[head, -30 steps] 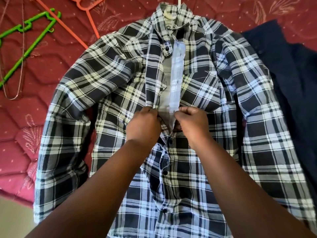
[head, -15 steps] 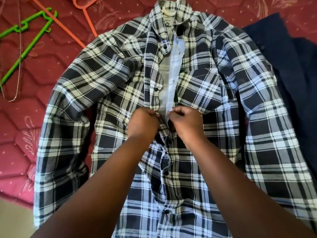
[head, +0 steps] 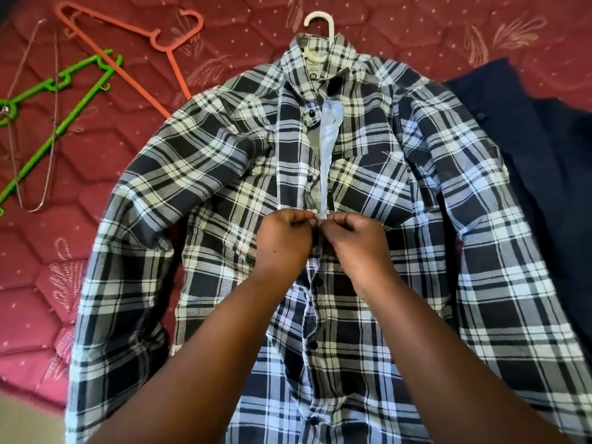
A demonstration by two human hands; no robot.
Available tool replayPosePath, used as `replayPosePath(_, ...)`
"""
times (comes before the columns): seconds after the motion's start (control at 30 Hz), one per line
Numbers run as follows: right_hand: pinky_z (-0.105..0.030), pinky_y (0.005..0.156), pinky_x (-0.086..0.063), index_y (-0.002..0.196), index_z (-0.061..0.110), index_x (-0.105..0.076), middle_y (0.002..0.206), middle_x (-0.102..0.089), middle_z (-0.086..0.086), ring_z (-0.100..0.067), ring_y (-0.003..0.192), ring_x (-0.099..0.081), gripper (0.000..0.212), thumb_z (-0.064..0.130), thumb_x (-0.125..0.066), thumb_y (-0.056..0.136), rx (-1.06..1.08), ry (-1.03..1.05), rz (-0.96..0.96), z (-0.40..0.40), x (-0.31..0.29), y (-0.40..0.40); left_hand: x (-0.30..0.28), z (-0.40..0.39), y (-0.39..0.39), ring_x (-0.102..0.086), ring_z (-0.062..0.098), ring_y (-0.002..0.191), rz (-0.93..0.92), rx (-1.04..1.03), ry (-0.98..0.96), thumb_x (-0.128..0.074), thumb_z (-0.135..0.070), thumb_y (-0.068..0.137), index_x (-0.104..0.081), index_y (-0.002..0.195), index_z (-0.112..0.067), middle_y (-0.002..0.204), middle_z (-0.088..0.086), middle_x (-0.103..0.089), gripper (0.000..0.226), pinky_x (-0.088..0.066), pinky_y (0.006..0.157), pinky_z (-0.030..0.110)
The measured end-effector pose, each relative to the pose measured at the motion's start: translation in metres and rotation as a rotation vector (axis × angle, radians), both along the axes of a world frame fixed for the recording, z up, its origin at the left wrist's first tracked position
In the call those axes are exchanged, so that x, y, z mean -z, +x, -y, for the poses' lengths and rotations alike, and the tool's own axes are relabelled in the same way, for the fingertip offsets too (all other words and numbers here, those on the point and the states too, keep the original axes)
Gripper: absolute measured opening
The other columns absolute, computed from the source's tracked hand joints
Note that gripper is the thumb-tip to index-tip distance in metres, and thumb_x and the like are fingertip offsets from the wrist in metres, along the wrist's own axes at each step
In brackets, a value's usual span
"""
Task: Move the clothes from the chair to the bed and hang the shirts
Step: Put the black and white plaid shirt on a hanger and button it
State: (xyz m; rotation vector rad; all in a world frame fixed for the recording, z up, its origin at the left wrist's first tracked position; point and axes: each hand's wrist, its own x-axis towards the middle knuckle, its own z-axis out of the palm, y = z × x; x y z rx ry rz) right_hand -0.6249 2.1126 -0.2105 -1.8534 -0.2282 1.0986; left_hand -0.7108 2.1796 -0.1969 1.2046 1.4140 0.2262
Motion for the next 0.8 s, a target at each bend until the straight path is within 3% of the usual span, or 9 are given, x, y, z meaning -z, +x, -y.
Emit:
replayPosePath(0.23,-0.048,0.060,-0.060,0.083,0.004,-0.070,0.074,-0.071,-0.015,-0.029,0.060,-0.067,0.008,0.008,-0.067,0.089,0.018,0.025,-0.014,0.004,-0.006,0.001,-0.005,0.005,0.004,-0.066,0.022,0.064,0.039,-0.021,-0.021,-0.056,0.000,0.094,-0.067,0.088,-0.011,0.078,0.009,-0.069,0.017,-0.061,0.068,0.040)
replayPosePath(0.4,-0.029,0.047,-0.052,0.087,0.000,-0.069,0.061,-0.065,-0.006,-0.013,0.044,-0.059,0.009,0.006,-0.063,0.091,0.015,0.039,-0.009,0.005,-0.007,0.002,-0.005,0.006,0.005,-0.068,0.020,0.066,0.083,-0.062,-0.040,-0.059,-0.003,0.094,-0.067,0.088,-0.012,0.080,0.008,-0.071,0.014,-0.061,0.067,0.036)
replayPosePath(0.53,-0.027,0.049,-0.054,0.089,-0.002,-0.069,0.068,-0.068,-0.011,-0.015,0.050,-0.065,0.010,0.005,-0.061,0.092,0.015,0.072,-0.095,0.010,-0.007,0.009,-0.002,0.005,0.008,-0.071,0.022,0.074,0.059,-0.021,-0.015,-0.061,-0.003,0.093,-0.068,0.084,-0.016,0.083,0.007,-0.072,0.016,-0.061,0.069,0.033)
replayPosePath(0.63,-0.029,0.058,-0.058,0.084,0.008,-0.072,0.077,-0.073,-0.009,-0.019,0.064,-0.071,0.014,0.010,-0.061,0.093,0.013,0.060,-0.141,0.011,-0.003,0.014,0.001,0.001,0.008,-0.071,0.020,0.077,0.073,-0.006,-0.040,-0.061,-0.002,0.093,-0.068,0.085,-0.015,0.084,0.006,-0.072,0.017,-0.061,0.067,0.030)
replayPosePath(0.8,-0.031,0.062,-0.056,0.085,0.006,-0.068,0.072,-0.071,-0.009,-0.021,0.066,-0.069,0.013,0.012,-0.060,0.094,0.058,0.073,-0.431,0.014,0.001,0.024,0.003,-0.006,0.006,-0.067,0.014,0.070,0.145,-0.014,-0.225,-0.060,-0.001,0.093,-0.068,0.087,-0.011,0.079,0.005,-0.069,0.014,-0.055,0.054,0.023)
